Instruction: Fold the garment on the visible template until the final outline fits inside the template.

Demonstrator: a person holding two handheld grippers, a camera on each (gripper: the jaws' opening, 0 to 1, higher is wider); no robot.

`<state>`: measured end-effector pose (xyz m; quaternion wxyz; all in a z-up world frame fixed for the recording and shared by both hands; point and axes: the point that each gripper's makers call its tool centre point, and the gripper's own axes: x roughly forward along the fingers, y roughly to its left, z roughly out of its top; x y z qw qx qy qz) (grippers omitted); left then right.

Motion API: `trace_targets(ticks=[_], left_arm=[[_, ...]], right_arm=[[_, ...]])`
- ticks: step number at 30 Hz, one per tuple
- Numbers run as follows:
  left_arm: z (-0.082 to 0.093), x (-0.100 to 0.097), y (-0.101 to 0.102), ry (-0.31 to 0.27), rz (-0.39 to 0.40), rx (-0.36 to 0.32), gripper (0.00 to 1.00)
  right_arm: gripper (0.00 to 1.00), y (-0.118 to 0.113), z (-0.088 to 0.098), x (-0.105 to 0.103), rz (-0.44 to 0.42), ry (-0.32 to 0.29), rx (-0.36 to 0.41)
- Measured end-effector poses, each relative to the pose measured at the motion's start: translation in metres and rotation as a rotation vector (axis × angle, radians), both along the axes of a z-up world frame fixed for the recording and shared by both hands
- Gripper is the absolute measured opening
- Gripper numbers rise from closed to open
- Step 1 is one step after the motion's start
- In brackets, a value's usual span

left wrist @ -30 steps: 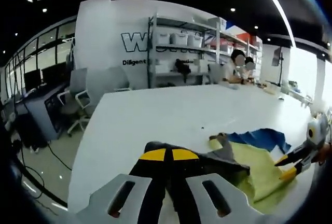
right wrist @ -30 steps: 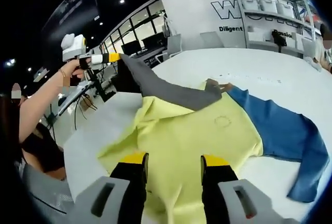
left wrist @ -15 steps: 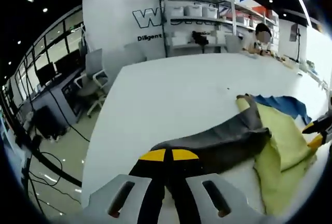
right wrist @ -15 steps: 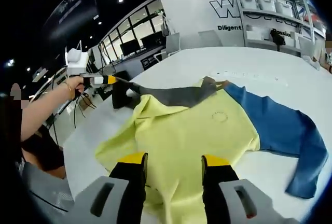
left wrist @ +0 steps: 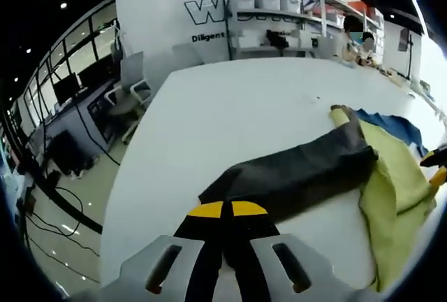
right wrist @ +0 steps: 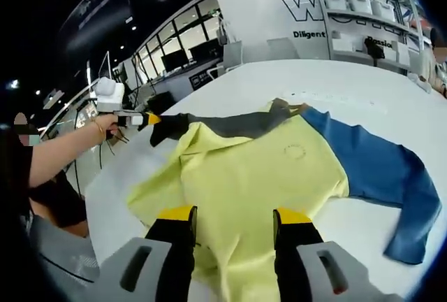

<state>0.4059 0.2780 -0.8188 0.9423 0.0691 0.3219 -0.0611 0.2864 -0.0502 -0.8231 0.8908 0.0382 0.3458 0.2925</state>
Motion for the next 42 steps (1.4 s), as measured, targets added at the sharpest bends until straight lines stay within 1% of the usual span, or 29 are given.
trace_targets(ticks=[5, 7, 8, 9, 11, 12, 13, 14, 15, 16, 17, 18, 20, 21, 23, 24, 26, 28, 29, 32, 35, 38, 40, 42], left_arm=[[-0.004, 0.0, 0.007, 0.019, 0.008, 0.019, 0.0], [-0.003, -0.001, 0.005, 0.012, 0.005, 0.015, 0.03], [-0.002, -0.002, 0.004, 0.006, 0.004, 0.026, 0.07], [0.0, -0.003, 0.002, 0.002, -0.003, 0.034, 0.15], [0.004, -0.003, -0.004, -0.017, -0.032, 0.044, 0.26], [0.005, -0.004, -0.013, -0.017, -0.082, 0.043, 0.31], [0.007, -0.005, -0.025, -0.028, -0.137, 0.006, 0.32], [0.01, -0.005, -0.033, -0.034, -0.161, -0.019, 0.33], [0.012, -0.005, -0.039, -0.043, -0.186, -0.03, 0.35], [0.017, -0.005, -0.052, -0.065, -0.239, -0.041, 0.36], [0.019, -0.006, -0.061, -0.067, -0.282, -0.032, 0.37], [0.019, -0.006, -0.065, -0.067, -0.303, -0.02, 0.38], [0.019, -0.008, -0.085, -0.062, -0.394, 0.037, 0.39], [0.018, -0.008, -0.091, -0.06, -0.419, 0.049, 0.39], [0.018, -0.006, -0.106, -0.065, -0.44, 0.023, 0.38], [0.018, -0.006, -0.109, -0.067, -0.445, 0.019, 0.38], [0.015, -0.007, -0.121, -0.061, -0.482, 0.016, 0.37], [0.01, -0.007, -0.131, -0.048, -0.516, 0.028, 0.35], [0.008, -0.006, -0.135, -0.041, -0.529, 0.036, 0.35], [0.005, -0.003, -0.144, -0.039, -0.557, 0.05, 0.35], [0.0, -0.001, -0.148, -0.023, -0.572, 0.058, 0.34], [-0.005, 0.0, -0.149, -0.003, -0.582, 0.065, 0.28], [-0.01, -0.001, -0.15, 0.032, -0.576, 0.048, 0.2], [-0.011, -0.003, -0.15, 0.044, -0.575, 0.041, 0.02]], right_arm=[[0.4, 0.001, -0.001, 0.0, 0.002, 0.003, 0.002], [0.4, 0.001, 0.0, 0.0, 0.003, 0.001, 0.001], [0.41, 0.001, 0.0, 0.0, 0.002, -0.001, 0.002], [0.41, 0.002, 0.001, 0.0, 0.001, -0.003, 0.005], [0.42, 0.003, 0.003, -0.001, 0.002, -0.007, 0.012], [0.42, 0.003, 0.004, -0.001, 0.002, -0.008, 0.013], [0.43, 0.004, 0.004, -0.001, 0.006, -0.013, 0.01], [0.44, 0.004, 0.004, -0.002, 0.013, -0.015, 0.0], [0.45, 0.004, 0.004, -0.002, 0.015, -0.015, -0.003], [0.45, 0.003, 0.005, -0.003, 0.019, -0.022, -0.01], [0.46, 0.003, 0.005, -0.003, 0.021, -0.023, -0.012], [0.48, 0.003, 0.005, -0.003, 0.021, -0.023, -0.011], [0.49, 0.003, 0.005, -0.004, 0.016, -0.019, -0.006], [0.5, 0.003, 0.005, -0.004, 0.015, -0.019, -0.005], [0.52, 0.003, 0.005, -0.005, 0.014, -0.019, -0.006], [0.55, 0.003, 0.005, -0.005, 0.014, -0.019, -0.006], [0.58, 0.002, 0.005, -0.006, 0.013, -0.015, -0.008], [0.63, 0.001, 0.005, -0.007, 0.015, -0.014, -0.008], [0.67, 0.001, 0.005, -0.008, 0.015, -0.016, -0.012], [0.76, -0.002, 0.005, -0.008, 0.015, -0.018, -0.024], [0.83, -0.003, 0.004, -0.01, 0.016, -0.018, -0.032], [0.86, -0.003, 0.002, -0.011, 0.019, -0.013, -0.036], [0.88, -0.003, 0.003, -0.011, 0.019, -0.013, -0.036], [0.88, -0.004, 0.003, -0.011, 0.017, -0.018, -0.035]])
